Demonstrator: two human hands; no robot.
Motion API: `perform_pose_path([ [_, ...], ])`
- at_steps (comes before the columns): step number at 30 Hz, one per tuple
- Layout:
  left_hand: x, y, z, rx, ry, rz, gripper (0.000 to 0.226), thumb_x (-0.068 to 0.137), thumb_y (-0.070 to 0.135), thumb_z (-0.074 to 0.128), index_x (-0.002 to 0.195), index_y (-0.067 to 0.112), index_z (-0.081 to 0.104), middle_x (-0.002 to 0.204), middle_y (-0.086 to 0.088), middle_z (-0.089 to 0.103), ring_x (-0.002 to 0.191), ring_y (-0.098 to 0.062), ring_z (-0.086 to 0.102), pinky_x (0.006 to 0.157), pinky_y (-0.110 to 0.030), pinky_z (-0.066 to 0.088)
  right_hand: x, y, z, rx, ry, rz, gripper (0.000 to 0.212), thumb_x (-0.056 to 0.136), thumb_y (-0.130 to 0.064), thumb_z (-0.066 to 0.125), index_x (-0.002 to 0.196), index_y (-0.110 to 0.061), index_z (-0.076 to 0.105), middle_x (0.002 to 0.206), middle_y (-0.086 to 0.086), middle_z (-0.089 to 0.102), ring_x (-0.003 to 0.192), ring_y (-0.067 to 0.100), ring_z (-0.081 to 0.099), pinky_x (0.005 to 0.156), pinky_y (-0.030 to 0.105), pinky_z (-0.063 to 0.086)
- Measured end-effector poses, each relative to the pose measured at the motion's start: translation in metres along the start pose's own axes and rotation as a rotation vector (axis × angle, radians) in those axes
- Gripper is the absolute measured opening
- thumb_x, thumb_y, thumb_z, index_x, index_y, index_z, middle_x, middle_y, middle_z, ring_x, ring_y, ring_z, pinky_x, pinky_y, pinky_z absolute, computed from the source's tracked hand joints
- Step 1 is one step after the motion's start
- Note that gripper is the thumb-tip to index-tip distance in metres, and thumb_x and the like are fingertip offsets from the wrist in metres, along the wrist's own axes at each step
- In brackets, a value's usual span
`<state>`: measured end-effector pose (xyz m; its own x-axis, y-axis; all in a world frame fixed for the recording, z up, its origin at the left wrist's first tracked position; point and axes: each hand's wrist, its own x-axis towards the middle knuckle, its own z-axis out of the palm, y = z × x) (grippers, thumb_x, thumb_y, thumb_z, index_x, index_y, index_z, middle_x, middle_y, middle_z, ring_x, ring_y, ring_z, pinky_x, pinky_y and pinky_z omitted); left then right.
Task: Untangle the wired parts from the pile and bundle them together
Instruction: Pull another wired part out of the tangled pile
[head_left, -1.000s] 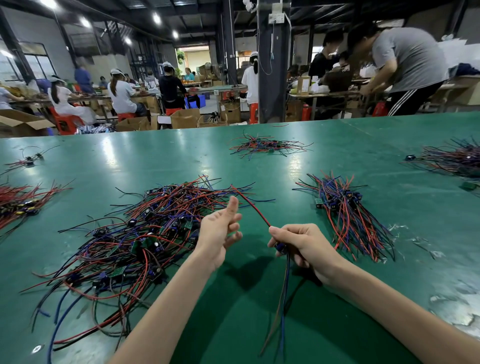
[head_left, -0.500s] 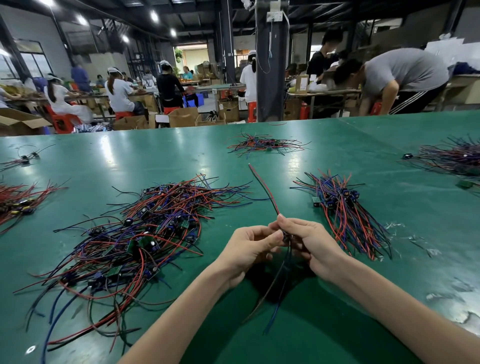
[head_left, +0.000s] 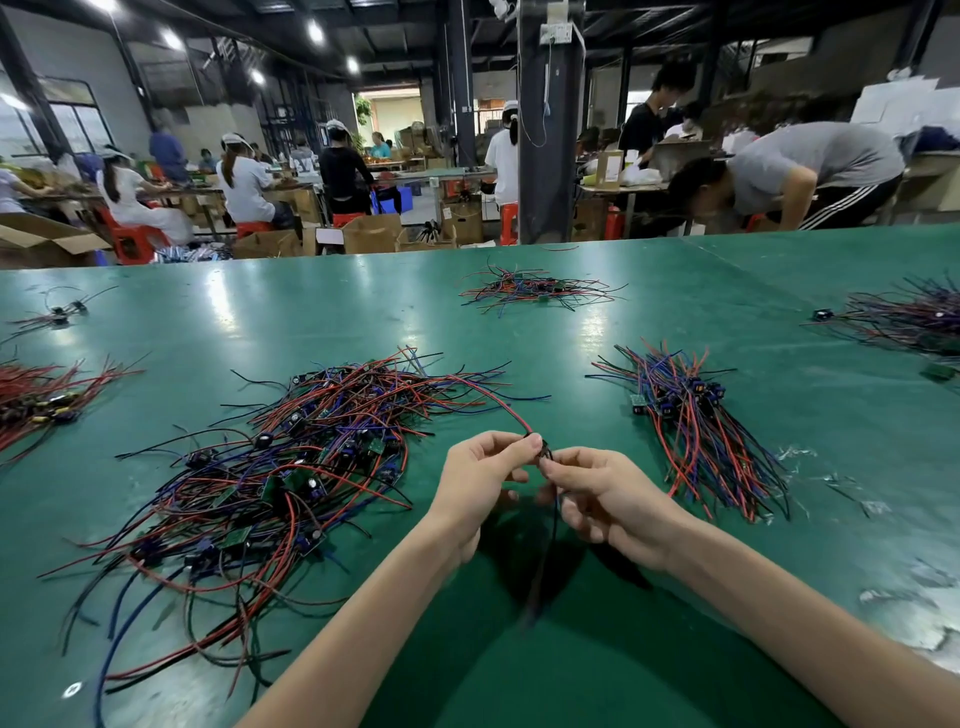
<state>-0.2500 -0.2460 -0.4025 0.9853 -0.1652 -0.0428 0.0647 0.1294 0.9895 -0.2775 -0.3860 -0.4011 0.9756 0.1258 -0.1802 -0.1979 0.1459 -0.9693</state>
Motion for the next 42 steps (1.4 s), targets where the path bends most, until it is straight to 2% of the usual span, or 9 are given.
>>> perform_pose_path([
  [4,0.002,0.000,-0.001,0.028,0.004,0.030,0.007,0.086,0.018,0.067,0.079,0.018,0.064,0.068,0.009,0.069,0.056,-0.001,0.056,0.054,-0.017,0.041,0.002,0.002,-0.005,-0.031,0.026,-0.069,0.014,0.092,-0.011,0.057,0.079,-0.004,0.057,0.056,0.005,0.056,0.028,0.006,0.032,0.029,0.011,0.017],
  [9,0.002,-0.002,-0.002,0.059,0.018,0.060,0.005,0.086,0.017,0.067,0.081,0.017,0.065,0.070,0.008,0.068,0.056,0.000,0.054,0.054,-0.016,0.043,0.003,0.003,-0.006,-0.350,0.071,-0.232,0.021,0.094,-0.010,0.056,0.076,-0.006,0.066,0.054,0.003,0.059,0.031,0.004,0.030,0.033,0.013,0.022],
  [13,0.002,-0.003,-0.002,0.052,-0.012,0.061,0.007,0.082,0.017,0.072,0.082,0.018,0.065,0.067,0.010,0.068,0.057,0.000,0.057,0.053,-0.014,0.044,0.003,0.003,-0.005,-0.338,0.067,-0.241,0.025,0.094,-0.008,0.054,0.073,-0.007,0.067,0.054,0.006,0.057,0.029,0.002,0.032,0.033,0.011,0.025],
  [18,0.000,-0.007,0.000,0.086,-0.033,0.086,0.022,0.077,0.009,0.076,0.093,0.014,0.062,0.070,0.006,0.070,0.059,-0.001,0.061,0.051,-0.011,0.042,0.002,0.003,-0.006,-0.374,0.059,-0.266,0.024,0.094,-0.005,0.054,0.074,-0.007,0.066,0.055,0.008,0.056,0.032,-0.001,0.041,0.039,0.009,0.033],
  [26,0.002,-0.010,0.000,0.078,-0.029,0.100,0.025,0.077,0.006,0.076,0.092,0.015,0.058,0.071,-0.002,0.066,0.054,-0.007,0.058,0.051,-0.014,0.041,-0.002,0.003,-0.003,-0.417,0.026,-0.255,0.022,0.092,-0.005,0.057,0.073,-0.009,0.066,0.052,-0.001,0.058,0.031,-0.001,0.036,0.035,0.009,0.026],
  [29,0.003,-0.011,-0.001,0.060,-0.015,0.114,0.026,0.076,0.003,0.076,0.091,0.015,0.059,0.071,-0.003,0.065,0.053,-0.007,0.058,0.052,-0.013,0.042,-0.002,0.004,-0.003,-0.416,0.013,-0.227,0.014,0.091,-0.008,0.061,0.080,-0.001,0.068,0.055,0.002,0.061,0.032,0.000,0.031,0.035,0.010,0.022],
  [34,0.005,-0.013,-0.001,0.072,-0.023,0.117,0.026,0.076,-0.002,0.074,0.089,0.016,0.060,0.069,-0.003,0.064,0.052,-0.006,0.055,0.052,-0.013,0.043,-0.001,0.006,-0.001,-0.433,0.005,-0.190,0.017,0.090,-0.009,0.062,0.074,-0.001,0.063,0.058,0.013,0.057,0.031,0.002,0.026,0.034,0.014,0.020],
  [38,0.007,-0.014,-0.003,0.106,-0.005,0.153,0.027,0.075,0.000,0.076,0.088,0.017,0.060,0.070,-0.007,0.063,0.059,-0.012,0.057,0.059,-0.017,0.047,-0.002,0.004,-0.001,-0.372,-0.007,-0.154,0.021,0.089,-0.008,0.062,0.069,-0.004,0.059,0.058,0.011,0.060,0.030,0.004,0.025,0.031,0.014,0.018],
  [42,0.010,-0.016,-0.004,0.132,0.005,0.172,0.028,0.073,0.001,0.078,0.086,0.018,0.061,0.067,-0.004,0.064,0.058,-0.010,0.058,0.062,-0.017,0.047,-0.002,0.002,-0.002,-0.312,-0.027,-0.096,0.016,0.090,-0.007,0.061,0.076,-0.001,0.059,0.054,0.004,0.063,0.027,0.004,0.025,0.029,0.013,0.016],
])
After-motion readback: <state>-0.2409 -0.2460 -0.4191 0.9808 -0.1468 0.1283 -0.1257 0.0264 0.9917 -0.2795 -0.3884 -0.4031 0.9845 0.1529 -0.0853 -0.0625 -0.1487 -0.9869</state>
